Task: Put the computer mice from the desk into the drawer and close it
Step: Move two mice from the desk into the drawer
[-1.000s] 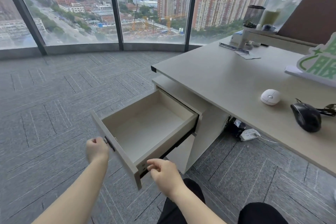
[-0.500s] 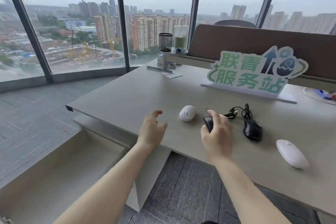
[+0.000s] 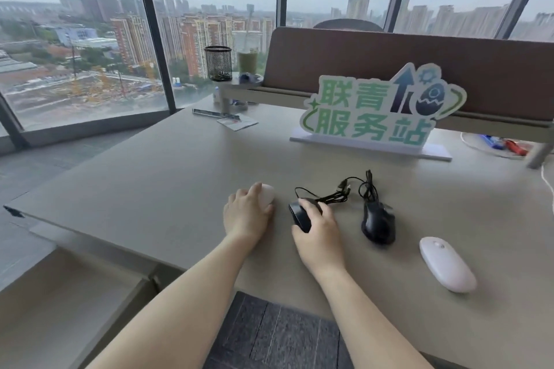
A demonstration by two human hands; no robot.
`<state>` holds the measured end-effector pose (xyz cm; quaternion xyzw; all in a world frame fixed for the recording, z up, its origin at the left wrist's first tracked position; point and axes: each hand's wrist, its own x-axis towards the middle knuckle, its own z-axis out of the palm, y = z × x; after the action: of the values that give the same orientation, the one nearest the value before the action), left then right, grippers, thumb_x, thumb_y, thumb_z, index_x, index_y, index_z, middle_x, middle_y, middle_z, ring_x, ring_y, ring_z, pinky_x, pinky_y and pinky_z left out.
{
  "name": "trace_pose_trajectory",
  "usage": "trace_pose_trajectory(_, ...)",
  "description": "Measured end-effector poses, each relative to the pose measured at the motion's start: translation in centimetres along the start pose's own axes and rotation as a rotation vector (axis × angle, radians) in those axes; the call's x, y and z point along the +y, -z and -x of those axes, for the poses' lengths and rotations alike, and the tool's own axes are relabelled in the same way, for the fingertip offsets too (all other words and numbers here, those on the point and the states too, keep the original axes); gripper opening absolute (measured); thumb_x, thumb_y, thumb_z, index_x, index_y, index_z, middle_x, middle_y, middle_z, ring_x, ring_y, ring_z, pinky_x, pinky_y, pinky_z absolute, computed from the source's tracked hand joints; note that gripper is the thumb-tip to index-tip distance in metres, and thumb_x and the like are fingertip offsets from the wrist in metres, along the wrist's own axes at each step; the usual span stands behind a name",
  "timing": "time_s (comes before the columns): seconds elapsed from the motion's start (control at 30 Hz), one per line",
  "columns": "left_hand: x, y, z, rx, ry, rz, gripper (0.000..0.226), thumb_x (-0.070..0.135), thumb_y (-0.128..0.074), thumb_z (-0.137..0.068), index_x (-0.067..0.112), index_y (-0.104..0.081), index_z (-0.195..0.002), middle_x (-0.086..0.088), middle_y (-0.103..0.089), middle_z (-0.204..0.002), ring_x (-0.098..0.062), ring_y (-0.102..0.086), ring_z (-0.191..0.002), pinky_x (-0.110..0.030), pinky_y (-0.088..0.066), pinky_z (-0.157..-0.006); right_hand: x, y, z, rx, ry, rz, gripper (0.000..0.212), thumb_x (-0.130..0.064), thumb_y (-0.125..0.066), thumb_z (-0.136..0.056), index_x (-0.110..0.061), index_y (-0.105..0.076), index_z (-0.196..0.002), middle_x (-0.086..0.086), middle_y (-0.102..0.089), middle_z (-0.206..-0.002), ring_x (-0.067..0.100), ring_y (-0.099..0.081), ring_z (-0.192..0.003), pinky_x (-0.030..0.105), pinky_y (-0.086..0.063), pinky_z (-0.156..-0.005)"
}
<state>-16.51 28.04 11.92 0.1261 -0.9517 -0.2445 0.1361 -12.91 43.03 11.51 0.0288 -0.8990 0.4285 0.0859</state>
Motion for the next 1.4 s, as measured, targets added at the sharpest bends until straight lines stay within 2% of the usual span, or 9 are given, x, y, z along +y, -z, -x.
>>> trace_pose_trajectory(0.13, -2.0, 3.8, 1.7, 0.089, 0.096, 0.320, 0.055, 0.034, -0.056, -0.082, 0.023, -0.046, -0.135, -0.016, -0.054, -0.125, -0.035, -0.051, -0.115, -0.040, -0.045, -0.093, -2.5, 0.8, 1.3, 0.049, 0.030, -0.174, 0.052, -0.014, -0.065, -0.084, -0.022, -0.056, -0.134, 0.007, -0.050, -0.138, 0.022, -0.047, -0.129, 0.033, -0.037, -0.111)
trace_pose_trajectory(0.33, -8.7, 14.0, 6.2, 0.434, 0.243, 0.632, 0.048, 0.022, -0.061, -0.085, 0.015, -0.047, -0.130, -0.005, -0.054, -0.113, -0.021, -0.051, -0.097, -0.029, -0.037, -0.080, -13.0, 0.6, 5.0, 0.071, 0.281, -0.445, 0.047, -0.012, -0.066, -0.086, -0.033, -0.058, -0.127, -0.006, -0.054, -0.126, 0.002, -0.052, -0.110, 0.000, -0.034, -0.088)
trace_pose_trajectory(0.53, -20.9, 22.2, 12.6, 0.600, 0.410, 0.573, 0.049, 0.028, -0.058, -0.085, 0.016, -0.045, -0.131, -0.005, -0.054, -0.119, -0.022, -0.052, -0.102, -0.036, -0.042, -0.083, -21.7, -4.0, 10.7, -0.147, 0.356, -0.727, 0.049, -0.023, -0.066, -0.086, -0.032, -0.055, -0.133, -0.004, -0.062, -0.127, 0.006, -0.060, -0.113, 0.023, -0.049, -0.097)
trace_pose_trajectory(0.7, -30.4, 22.1, 17.0, 0.504, 0.684, 0.474, 0.058, 0.037, -0.061, -0.084, 0.016, -0.041, -0.134, -0.013, -0.054, -0.126, -0.032, -0.056, -0.106, -0.042, -0.047, -0.088, -23.8, -12.0, 14.6, -0.392, 0.315, -0.720, 0.047, -0.020, -0.067, -0.088, -0.030, -0.055, -0.133, -0.004, -0.063, -0.126, 0.006, -0.059, -0.115, 0.031, -0.046, -0.105)
trace_pose_trajectory(0.77, -33.2, 20.7, 18.0, 0.442, 0.780, 0.474, 0.060, 0.037, -0.063, -0.082, 0.016, -0.042, -0.135, -0.015, -0.052, -0.130, -0.033, -0.055, -0.109, -0.040, -0.046, -0.089, -23.5, -15.8, 15.6, -0.501, 0.273, -0.687, 0.048, -0.022, -0.066, -0.086, -0.032, -0.055, -0.132, -0.006, -0.061, -0.127, 0.006, -0.057, -0.118, 0.035, -0.043, -0.108)
trace_pose_trajectory(0.87, -35.9, 18.1, 18.2, 0.358, 0.888, 0.477, 0.063, 0.037, -0.061, -0.081, 0.019, -0.040, -0.138, -0.018, -0.049, -0.134, -0.035, -0.054, -0.112, -0.038, -0.043, -0.092, -22.3, -20.9, 16.1, -0.616, 0.195, -0.554, 0.050, -0.021, -0.064, -0.088, -0.032, -0.051, -0.135, -0.005, -0.054, -0.134, -0.002, -0.051, -0.112, 0.027, -0.037, -0.105)
trace_pose_trajectory(1.1, -38.8, 13.1, 14.3, 0.241, 0.989, 0.391, 0.069, 0.044, -0.058, -0.085, 0.019, -0.031, -0.144, -0.020, -0.045, -0.134, -0.040, -0.054, -0.115, -0.040, -0.042, -0.092, -19.7, -29.0, 13.4, -0.598, 0.130, -0.318, 0.051, -0.016, -0.062, -0.090, -0.025, -0.047, -0.139, -0.003, -0.049, -0.136, 0.008, -0.043, -0.125, 0.030, -0.033, -0.112)
trace_pose_trajectory(1.17, -39.3, 11.8, 13.2, 0.191, 0.995, 0.344, 0.068, 0.046, -0.056, -0.085, 0.024, -0.030, -0.144, -0.017, -0.044, -0.132, -0.038, -0.057, -0.111, -0.040, -0.043, -0.088, -18.8, -31.0, 12.8, -0.655, 0.122, -0.161, 0.052, -0.019, -0.060, -0.091, -0.025, -0.045, -0.140, 0.003, -0.044, -0.139, 0.015, -0.043, -0.127, 0.026, -0.032, -0.109)
trace_pose_trajectory(1.4, -40.4, 8.2, 12.3, 0.052, 1.001, 0.117, 0.066, 0.045, -0.057, -0.083, 0.021, -0.034, -0.140, -0.017, -0.044, -0.132, -0.037, -0.047, -0.119, -0.041, -0.043, -0.088, -17.0, -35.8, 12.5, -0.874, 0.167, 0.451, 0.047, -0.016, -0.049, -0.090, -0.022, -0.041, -0.136, 0.015, -0.036, -0.140, 0.035, -0.043, -0.122, 0.042, -0.045, -0.097)
